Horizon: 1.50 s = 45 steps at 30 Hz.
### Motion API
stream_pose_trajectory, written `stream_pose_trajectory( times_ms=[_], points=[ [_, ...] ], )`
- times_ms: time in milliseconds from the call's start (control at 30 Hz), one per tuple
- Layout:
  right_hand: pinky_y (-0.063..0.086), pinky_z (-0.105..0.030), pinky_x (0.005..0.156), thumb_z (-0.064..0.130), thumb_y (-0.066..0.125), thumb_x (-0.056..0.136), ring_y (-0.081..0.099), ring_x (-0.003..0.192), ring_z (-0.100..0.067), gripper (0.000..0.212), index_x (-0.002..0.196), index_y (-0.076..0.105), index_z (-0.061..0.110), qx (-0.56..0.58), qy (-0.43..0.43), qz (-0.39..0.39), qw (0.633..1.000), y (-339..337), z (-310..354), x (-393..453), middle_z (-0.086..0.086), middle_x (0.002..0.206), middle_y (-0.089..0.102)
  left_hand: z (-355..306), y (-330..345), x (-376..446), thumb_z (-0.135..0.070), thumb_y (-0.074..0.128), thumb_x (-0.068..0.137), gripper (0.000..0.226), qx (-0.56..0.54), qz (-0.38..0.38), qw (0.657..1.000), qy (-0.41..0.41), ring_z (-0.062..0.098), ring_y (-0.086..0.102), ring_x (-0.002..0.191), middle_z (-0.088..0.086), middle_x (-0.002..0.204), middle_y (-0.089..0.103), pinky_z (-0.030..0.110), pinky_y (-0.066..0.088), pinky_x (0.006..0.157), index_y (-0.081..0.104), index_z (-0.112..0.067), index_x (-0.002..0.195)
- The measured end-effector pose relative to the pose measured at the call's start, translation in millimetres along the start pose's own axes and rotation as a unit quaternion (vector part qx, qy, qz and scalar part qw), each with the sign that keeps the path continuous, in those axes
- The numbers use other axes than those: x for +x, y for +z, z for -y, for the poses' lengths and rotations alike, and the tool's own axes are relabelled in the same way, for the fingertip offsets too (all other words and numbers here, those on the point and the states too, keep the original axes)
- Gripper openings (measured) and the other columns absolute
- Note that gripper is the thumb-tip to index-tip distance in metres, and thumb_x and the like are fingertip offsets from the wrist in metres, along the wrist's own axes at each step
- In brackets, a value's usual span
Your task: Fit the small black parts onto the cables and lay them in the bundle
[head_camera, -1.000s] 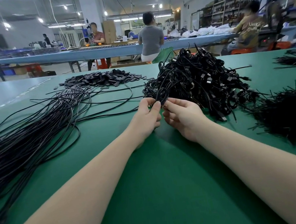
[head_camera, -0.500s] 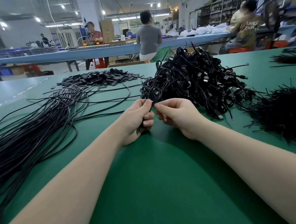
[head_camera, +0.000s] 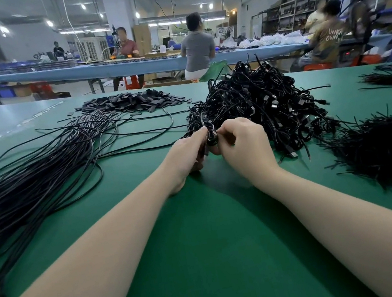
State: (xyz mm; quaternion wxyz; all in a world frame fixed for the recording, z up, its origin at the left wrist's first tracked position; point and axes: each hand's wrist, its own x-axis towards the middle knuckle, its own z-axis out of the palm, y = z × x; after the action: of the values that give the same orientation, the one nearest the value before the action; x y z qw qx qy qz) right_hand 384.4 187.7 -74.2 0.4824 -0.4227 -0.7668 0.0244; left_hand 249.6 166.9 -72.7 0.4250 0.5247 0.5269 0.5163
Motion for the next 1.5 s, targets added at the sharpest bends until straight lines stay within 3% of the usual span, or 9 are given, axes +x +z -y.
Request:
stream_pose_trajectory(
  times_ms=[133,200,333,567,767,967,1067,1267,1500],
  points=[
    [0.045,-0.042,0.061,0.01,0.059,0.086,0.053,0.071,-0.029,0.011,0.079,0.064,0.002,-0.046,-0.038,0.025,0.998,1.2,5.1,-2.1,-0.009,0.08,0.058,3.7,-2.5,0.3,-0.033,0.041,0.1,0.027,-0.07,-0.043,0.996,0.043,0.008,0.056,0.097,-0.003,0.09,0.066,0.029,0.041,0.077,0.063,-0.02,0.109],
    [0.045,-0.042,0.061,0.01,0.058,0.087,0.053,0.071,-0.03,0.012,0.08,0.064,0.001,-0.053,-0.037,0.034,0.997,1.8,5.5,-2.7,-0.01,0.081,0.058,3.1,-3.2,-0.9,-0.03,0.038,0.099,0.029,-0.077,-0.047,0.994,0.057,0.007,0.056,0.105,-0.008,0.081,0.071,0.031,0.037,0.085,0.067,-0.028,0.099],
    [0.046,-0.042,0.061,0.014,0.056,0.091,0.054,0.07,-0.031,0.018,0.081,0.066,0.002,-0.044,-0.037,0.029,0.998,1.2,6.0,-4.1,-0.01,0.081,0.059,4.5,-2.3,-0.8,-0.027,0.039,0.098,0.05,-0.092,-0.044,0.993,0.057,0.006,0.057,0.091,-0.009,0.083,0.071,0.029,0.037,0.087,0.074,-0.027,0.062],
    [0.045,-0.043,0.062,0.012,0.055,0.091,0.055,0.074,-0.03,0.017,0.085,0.068,0.002,-0.041,-0.056,0.024,0.997,-0.9,9.0,-2.8,-0.011,0.082,0.06,4.2,-5.4,0.5,-0.028,0.046,0.091,0.027,-0.106,-0.019,0.994,0.024,0.014,0.061,0.057,-0.004,0.069,0.064,0.02,0.047,0.054,0.072,-0.025,0.087],
    [0.046,-0.044,0.066,0.005,0.055,0.085,0.057,0.076,-0.032,0.014,0.086,0.067,-0.001,-0.025,-0.046,0.019,0.998,-4.1,3.9,-1.6,-0.013,0.084,0.062,6.6,-9.0,-1.0,-0.007,0.044,0.093,0.033,-0.094,0.037,0.995,0.007,0.007,0.07,0.074,-0.007,0.076,0.072,0.014,0.048,0.053,0.064,-0.023,0.113],
    [0.047,-0.045,0.066,0.001,0.059,0.083,0.058,0.075,-0.03,0.01,0.083,0.069,0.0,0.023,-0.061,-0.004,0.998,-3.3,1.6,-1.7,-0.012,0.08,0.063,13.0,-9.9,2.0,-0.013,0.072,0.083,0.025,-0.06,0.024,0.996,0.061,0.005,0.051,0.065,-0.001,0.084,0.062,0.017,0.041,0.064,0.07,-0.028,0.102],
    [0.049,-0.044,0.063,0.003,0.061,0.085,0.058,0.071,-0.028,0.009,0.083,0.069,0.001,0.024,-0.076,-0.024,0.997,-1.9,2.7,-1.4,-0.01,0.078,0.063,12.4,-7.7,3.3,-0.026,0.07,0.085,0.016,-0.077,0.008,0.996,0.048,0.005,0.059,0.079,-0.003,0.089,0.068,0.016,0.044,0.071,0.068,-0.02,0.1],
    [0.047,-0.041,0.059,0.002,0.062,0.085,0.056,0.068,-0.033,0.01,0.076,0.067,-0.001,-0.011,-0.133,-0.019,0.991,-0.4,7.7,-2.5,-0.012,0.072,0.061,4.4,-7.1,3.1,-0.028,0.058,0.095,0.022,-0.126,-0.007,0.992,0.005,0.012,0.052,0.05,0.003,0.07,0.054,0.015,0.034,0.038,0.05,-0.017,0.112],
    [0.048,-0.042,0.059,0.002,0.061,0.085,0.057,0.066,-0.035,0.01,0.078,0.067,-0.002,-0.019,-0.156,-0.025,0.987,2.0,10.3,-5.2,-0.013,0.072,0.062,5.9,-15.7,0.6,-0.027,0.06,0.093,0.015,-0.188,0.005,0.982,-0.001,0.01,0.046,0.04,-0.005,0.053,0.056,0.015,0.029,0.039,0.05,-0.032,0.102]
  ],
)
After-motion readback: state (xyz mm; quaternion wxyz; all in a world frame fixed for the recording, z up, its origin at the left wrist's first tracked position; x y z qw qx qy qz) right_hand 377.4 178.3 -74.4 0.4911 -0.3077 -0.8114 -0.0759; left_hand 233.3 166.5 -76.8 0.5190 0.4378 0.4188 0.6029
